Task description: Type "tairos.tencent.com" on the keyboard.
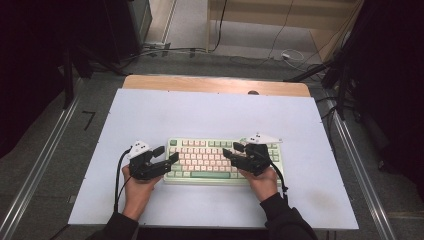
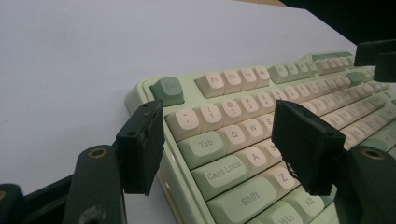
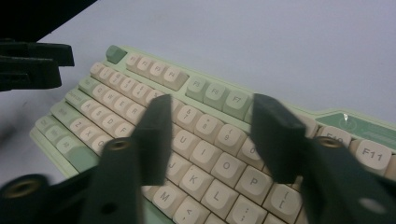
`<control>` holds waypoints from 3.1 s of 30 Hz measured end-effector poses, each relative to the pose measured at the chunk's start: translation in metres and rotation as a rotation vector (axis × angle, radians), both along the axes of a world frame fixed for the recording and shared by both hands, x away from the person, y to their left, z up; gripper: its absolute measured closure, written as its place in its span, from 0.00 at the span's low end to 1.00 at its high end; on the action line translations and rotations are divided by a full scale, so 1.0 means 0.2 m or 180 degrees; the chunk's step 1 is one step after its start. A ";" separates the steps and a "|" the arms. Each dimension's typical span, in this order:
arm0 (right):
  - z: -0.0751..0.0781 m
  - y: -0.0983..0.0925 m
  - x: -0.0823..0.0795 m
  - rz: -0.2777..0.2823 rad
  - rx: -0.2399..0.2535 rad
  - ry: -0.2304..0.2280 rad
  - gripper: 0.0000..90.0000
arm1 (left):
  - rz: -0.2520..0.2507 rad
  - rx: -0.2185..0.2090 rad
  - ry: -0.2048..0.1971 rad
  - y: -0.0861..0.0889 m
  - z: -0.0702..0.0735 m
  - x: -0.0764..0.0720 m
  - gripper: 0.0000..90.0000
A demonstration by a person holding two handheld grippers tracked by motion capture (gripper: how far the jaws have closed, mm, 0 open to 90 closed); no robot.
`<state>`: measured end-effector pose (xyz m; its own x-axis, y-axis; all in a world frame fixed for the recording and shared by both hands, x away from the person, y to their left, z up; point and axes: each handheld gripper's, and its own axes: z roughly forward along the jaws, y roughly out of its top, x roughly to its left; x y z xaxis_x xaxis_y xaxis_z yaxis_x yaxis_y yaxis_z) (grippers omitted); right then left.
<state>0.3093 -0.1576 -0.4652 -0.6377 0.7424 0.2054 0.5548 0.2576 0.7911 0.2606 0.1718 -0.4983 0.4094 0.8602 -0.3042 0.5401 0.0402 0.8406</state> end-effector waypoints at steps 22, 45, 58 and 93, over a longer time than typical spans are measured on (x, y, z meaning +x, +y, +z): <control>0.01 -0.03 0.00 -0.0043 0.0067 0.0124 0.10 | -0.0032 0.0011 -0.0003 -0.04 0.03 0.01 0.37; 0.03 -0.12 -0.02 -0.0182 0.0045 0.0037 0.10 | -0.0208 0.0230 0.0059 -0.19 0.05 0.07 0.51; 0.02 -0.12 -0.02 -0.0168 0.0053 0.0024 0.12 | -0.0526 0.0275 0.0328 -0.28 0.06 0.14 1.00; 0.02 -0.12 -0.03 -0.0158 0.0036 -0.0001 0.13 | -0.0639 0.0447 0.0324 -0.43 0.08 0.19 1.00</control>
